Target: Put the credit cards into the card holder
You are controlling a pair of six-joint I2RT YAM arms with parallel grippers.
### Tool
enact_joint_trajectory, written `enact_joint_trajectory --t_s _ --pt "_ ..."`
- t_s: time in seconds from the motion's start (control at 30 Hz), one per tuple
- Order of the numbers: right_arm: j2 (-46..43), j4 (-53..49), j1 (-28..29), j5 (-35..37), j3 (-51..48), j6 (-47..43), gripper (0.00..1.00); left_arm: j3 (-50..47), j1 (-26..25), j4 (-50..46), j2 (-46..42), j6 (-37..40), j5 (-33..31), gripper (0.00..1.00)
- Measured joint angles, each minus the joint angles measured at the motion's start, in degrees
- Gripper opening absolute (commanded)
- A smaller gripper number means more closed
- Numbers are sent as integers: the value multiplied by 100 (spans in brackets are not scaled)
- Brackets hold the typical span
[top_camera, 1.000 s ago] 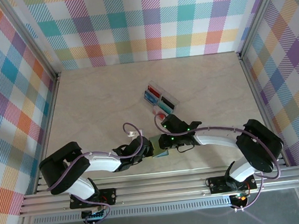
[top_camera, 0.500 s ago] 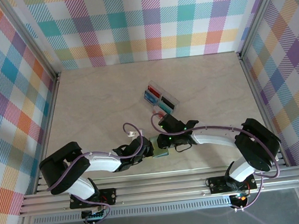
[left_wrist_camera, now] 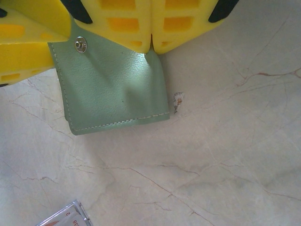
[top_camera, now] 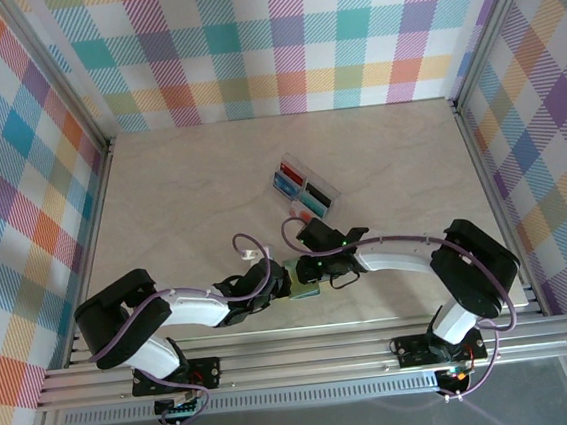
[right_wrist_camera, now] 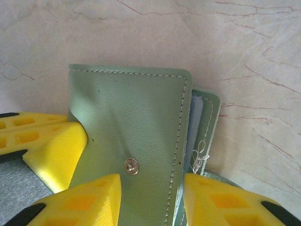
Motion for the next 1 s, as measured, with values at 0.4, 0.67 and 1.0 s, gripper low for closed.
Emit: enact_joint_trajectory --t_s 0.4,0.67,1.0 --pt "-175 -37 0 15 -35 -4 26 -13 0 31 37 -15 -2 0" --pt "-208 -59 55 111 -37 -48 21 -52 0 127 63 -20 -4 0" --pt "-210 -13 52 31 -48 -122 19 -92 -4 210 74 -59 -24 0"
